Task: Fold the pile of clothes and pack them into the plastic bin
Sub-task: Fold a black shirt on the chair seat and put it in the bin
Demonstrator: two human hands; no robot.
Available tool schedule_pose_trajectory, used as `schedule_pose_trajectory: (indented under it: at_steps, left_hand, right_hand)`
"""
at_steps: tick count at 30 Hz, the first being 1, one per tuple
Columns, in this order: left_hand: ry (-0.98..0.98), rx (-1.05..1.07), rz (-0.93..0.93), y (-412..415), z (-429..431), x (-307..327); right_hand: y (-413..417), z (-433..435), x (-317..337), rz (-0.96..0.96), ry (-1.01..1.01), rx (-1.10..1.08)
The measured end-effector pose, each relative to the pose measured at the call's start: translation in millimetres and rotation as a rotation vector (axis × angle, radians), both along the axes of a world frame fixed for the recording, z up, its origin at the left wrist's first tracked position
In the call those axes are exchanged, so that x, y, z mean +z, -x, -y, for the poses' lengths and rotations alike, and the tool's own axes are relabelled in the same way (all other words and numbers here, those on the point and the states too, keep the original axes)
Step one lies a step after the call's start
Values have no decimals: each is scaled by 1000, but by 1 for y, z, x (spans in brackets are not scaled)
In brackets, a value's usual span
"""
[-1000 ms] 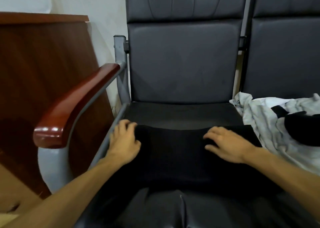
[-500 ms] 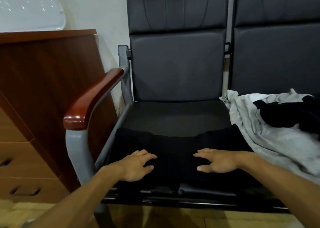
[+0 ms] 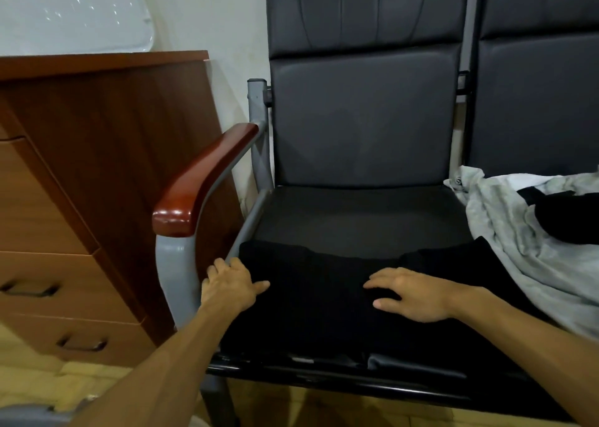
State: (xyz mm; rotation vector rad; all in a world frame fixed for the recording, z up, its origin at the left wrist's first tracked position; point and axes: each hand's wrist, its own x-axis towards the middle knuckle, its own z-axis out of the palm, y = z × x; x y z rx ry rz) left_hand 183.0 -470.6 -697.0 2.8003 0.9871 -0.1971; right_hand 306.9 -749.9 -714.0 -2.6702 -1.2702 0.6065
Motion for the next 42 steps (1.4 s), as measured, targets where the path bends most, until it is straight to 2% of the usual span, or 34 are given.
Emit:
schedule_pose_trajectory:
  at_steps: [5,7,9,14,17,21,24,28,31,34,39,41,42]
  left_hand:
    - [-55,-67,1,-1,-4,0]
    - [-40,-90,89,-3,-2,0]
    - [101,-62,267,-4,-3,2]
    - [626,56,685,-3,5,18]
    - [786,107,819,-6,17,32]
    - [863,83,750,-21,42,41]
    - [906,76,728,-40,68,47]
    - [849,-129,659,-64,112,59]
    - [835,-255,612,-85,143,60]
    - [810,-346,557,-98,176,55]
    - [787,-469,454,-114,227,39]
    - [853,-516,358,-118,247,28]
    - [947,-513,281,-117,256,24]
  right_hand:
    - [-6,-14,-5,-17,-10,-15]
    - [-5,-22,-4,8,-20,-29]
    - [-1,-31,-4,22,-39,-44]
    - [7,-53,-3,-9,-88,-45]
    - [6,-52,1,-48,-117,-67]
    - [-3,-27,14,-29,-180,-141]
    - [-21,15,28,115,-297,-298]
    - [-38,100,41,286,-452,-631]
    - [-38,150,46,322,-522,-800]
    - [-34,173,49,369,-535,-816]
    - [-25,184,50,414,-497,-695]
    - [-22,184,48,426,-482,-650]
    - [-22,183,47,428,-470,-635]
